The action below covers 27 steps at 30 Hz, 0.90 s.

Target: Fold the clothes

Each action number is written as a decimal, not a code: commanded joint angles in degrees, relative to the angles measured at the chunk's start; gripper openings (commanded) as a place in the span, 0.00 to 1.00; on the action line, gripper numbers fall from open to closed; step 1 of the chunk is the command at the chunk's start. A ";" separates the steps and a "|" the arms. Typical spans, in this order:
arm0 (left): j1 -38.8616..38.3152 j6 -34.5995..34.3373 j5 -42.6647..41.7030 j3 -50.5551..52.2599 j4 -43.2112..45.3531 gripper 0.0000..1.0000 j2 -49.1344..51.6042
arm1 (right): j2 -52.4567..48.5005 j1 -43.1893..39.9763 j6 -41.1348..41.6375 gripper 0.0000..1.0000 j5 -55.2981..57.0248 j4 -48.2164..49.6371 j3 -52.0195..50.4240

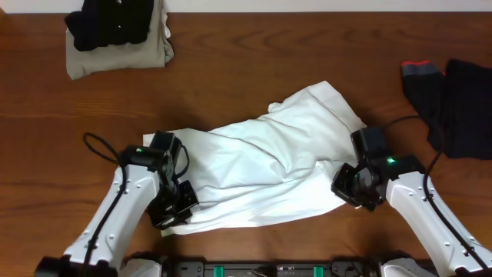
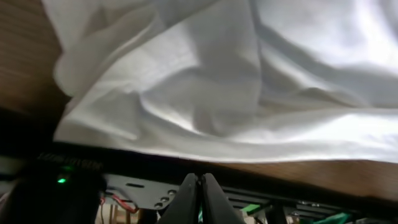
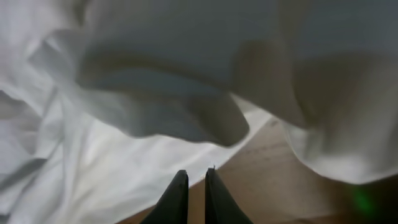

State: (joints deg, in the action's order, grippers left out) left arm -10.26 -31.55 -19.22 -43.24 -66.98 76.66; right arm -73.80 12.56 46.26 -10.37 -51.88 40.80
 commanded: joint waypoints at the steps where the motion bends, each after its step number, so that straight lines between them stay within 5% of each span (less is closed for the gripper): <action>1: -0.22 -0.39 -1.36 1.51 0.48 0.06 1.25 | -1.53 0.59 1.90 0.09 2.01 1.14 0.00; 27: -0.22 0.44 3.50 1.79 10.58 0.06 10.08 | -11.28 -0.72 0.81 0.14 5.57 18.91 0.63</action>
State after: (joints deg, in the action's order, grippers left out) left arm -10.31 -31.48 -19.05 -41.69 -56.51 85.34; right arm -84.75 12.43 47.57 -6.31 -34.37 40.77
